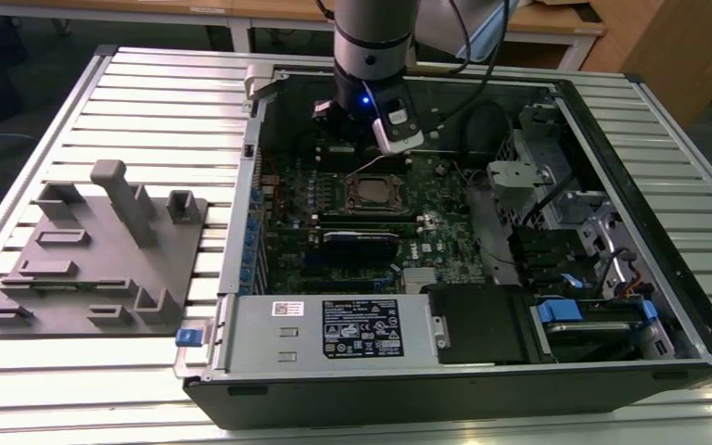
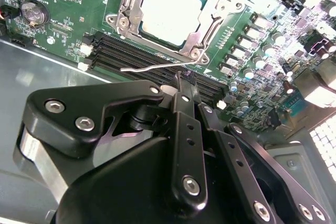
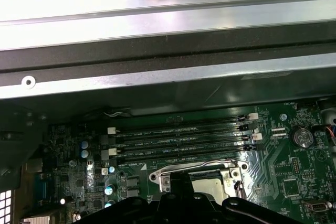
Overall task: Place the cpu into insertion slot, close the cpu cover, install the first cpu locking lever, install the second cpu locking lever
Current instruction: 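Install the first cpu locking lever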
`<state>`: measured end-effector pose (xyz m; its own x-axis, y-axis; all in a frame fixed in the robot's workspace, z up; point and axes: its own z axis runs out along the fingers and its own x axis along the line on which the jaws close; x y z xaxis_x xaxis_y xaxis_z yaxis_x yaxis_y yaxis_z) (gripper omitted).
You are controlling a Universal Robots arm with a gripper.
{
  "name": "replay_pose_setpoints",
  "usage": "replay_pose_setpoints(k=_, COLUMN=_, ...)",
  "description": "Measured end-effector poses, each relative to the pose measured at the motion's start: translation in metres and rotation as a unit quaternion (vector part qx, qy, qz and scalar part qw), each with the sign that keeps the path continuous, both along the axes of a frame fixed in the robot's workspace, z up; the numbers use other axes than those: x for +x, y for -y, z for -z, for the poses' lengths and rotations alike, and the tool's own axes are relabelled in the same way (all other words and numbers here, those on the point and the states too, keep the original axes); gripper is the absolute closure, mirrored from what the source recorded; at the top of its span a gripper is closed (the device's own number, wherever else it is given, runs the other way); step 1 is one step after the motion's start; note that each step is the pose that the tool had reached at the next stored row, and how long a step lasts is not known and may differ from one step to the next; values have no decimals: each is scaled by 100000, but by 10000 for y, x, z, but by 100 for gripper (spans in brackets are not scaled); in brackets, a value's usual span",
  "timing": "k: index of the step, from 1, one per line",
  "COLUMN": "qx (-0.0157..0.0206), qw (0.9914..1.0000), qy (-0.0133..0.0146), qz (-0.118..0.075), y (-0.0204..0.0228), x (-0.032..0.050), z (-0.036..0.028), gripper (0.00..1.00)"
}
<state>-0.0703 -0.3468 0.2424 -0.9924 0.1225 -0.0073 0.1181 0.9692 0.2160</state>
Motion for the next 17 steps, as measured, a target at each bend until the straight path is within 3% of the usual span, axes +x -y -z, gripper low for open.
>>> replay_pose_setpoints(k=9, qx=4, qw=100000, qy=14, qz=1, y=0, x=0, z=5, gripper=89)
replay_pose_setpoints(k=11, qx=20, qw=100000, qy=154, qz=-3, y=0, x=1, z=14, gripper=89)
replay_pose_setpoints(k=13, qx=3, qw=99999, qy=371, qz=3, y=0, x=0, z=27, gripper=89)
replay_pose_setpoints(k=17, qx=-3, qw=99991, qy=1368, qz=1, y=1, x=0, z=61, gripper=89)
